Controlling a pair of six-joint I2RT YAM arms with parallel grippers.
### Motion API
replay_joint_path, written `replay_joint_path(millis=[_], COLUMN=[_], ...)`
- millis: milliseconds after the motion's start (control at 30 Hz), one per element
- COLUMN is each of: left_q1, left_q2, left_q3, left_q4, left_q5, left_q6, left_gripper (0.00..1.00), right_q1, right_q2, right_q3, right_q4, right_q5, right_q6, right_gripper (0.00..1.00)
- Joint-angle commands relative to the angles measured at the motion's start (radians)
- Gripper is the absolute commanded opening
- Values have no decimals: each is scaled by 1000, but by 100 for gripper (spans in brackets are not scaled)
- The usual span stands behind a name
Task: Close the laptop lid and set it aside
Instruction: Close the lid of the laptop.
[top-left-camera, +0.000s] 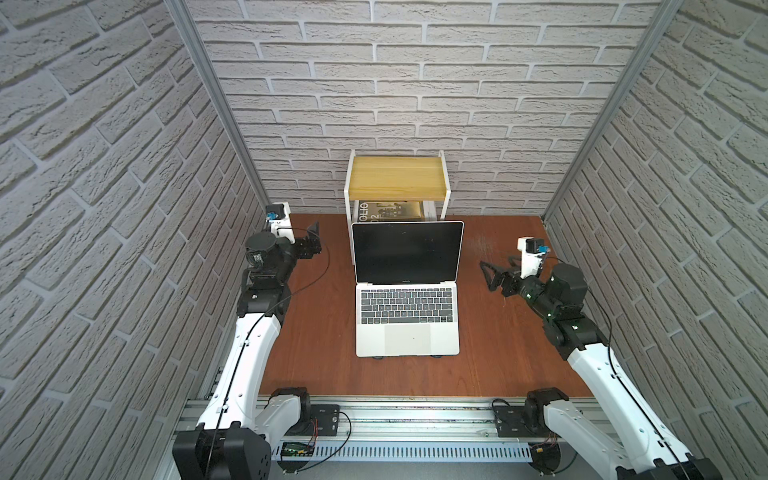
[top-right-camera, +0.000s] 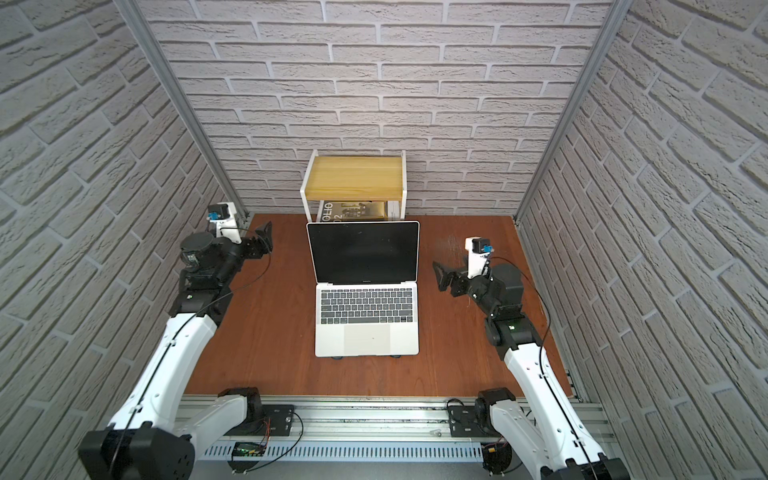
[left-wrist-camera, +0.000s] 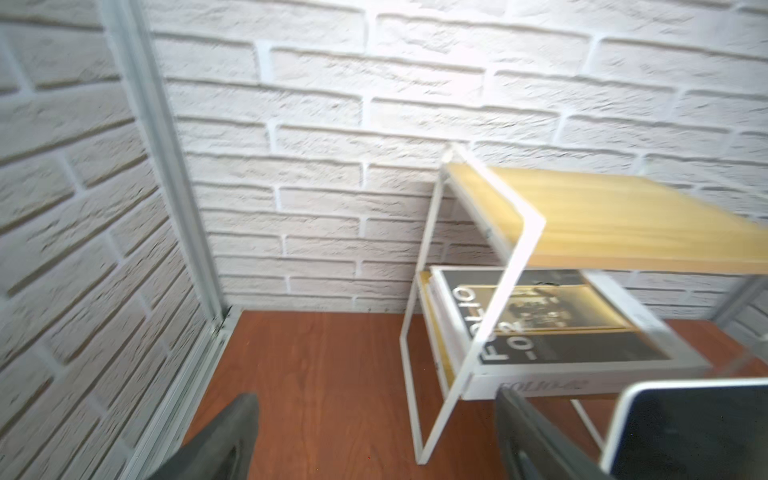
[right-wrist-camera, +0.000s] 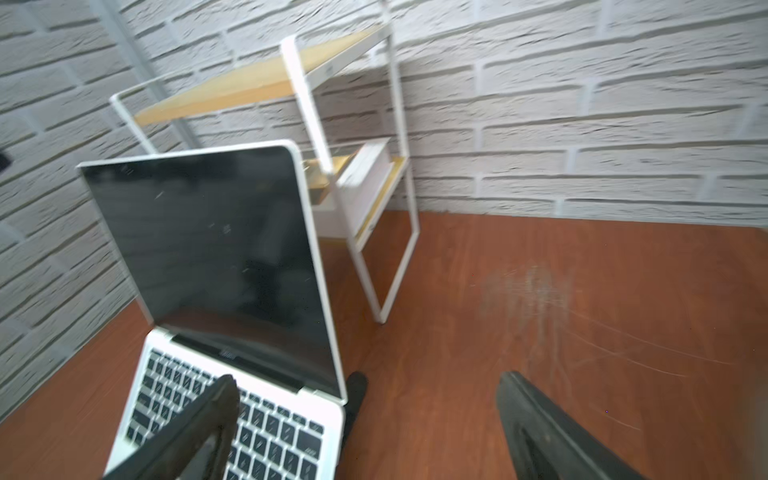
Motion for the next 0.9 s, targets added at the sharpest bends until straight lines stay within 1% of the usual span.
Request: replay_joint_path(millis=[0,100,167,267,333,433,500,600,667,767,867], left_q1=[-72,-193,-235,-251,-254,-267,-282,-301,-307,-326,-350], left_q2=[56,145,212,328,410,556,624,710,751,794,820], left_q3=[138,308,408,564,688,898,1003,1129,1184,1244,1271], left_q4=[-78,-227,-306,-382,-499,-700,-812,-938,-990,-1059,-1108], left_q5=[183,222,289,407,503,607,644,689,707,681,643], left_q6=[122,261,307,309,330,402,463,539,570,595,620], left_gripper=[92,93,93,93,93,93,93,93,93,94,94], right_q1=[99,188,228,288,327,364,378,382,383,382,381], right_q2=[-8,-1,12,45,71,111,133,155,157,155,148], right_q3=[-16,-43,-58,-68,-71,-72,-73,-74,-77,-80,-82], right_q4=[-80,-103,-103,-87,-66,-40,-23,4,17,20,8], right_q5=[-69,10,48,109,150,180,191,225,247,304,367], right_q6=[-51,-58,-66,-72,-71,-65,-53,-19,-6,12,22], right_gripper=[99,99,99,99,99,99,99,99,99,99,99])
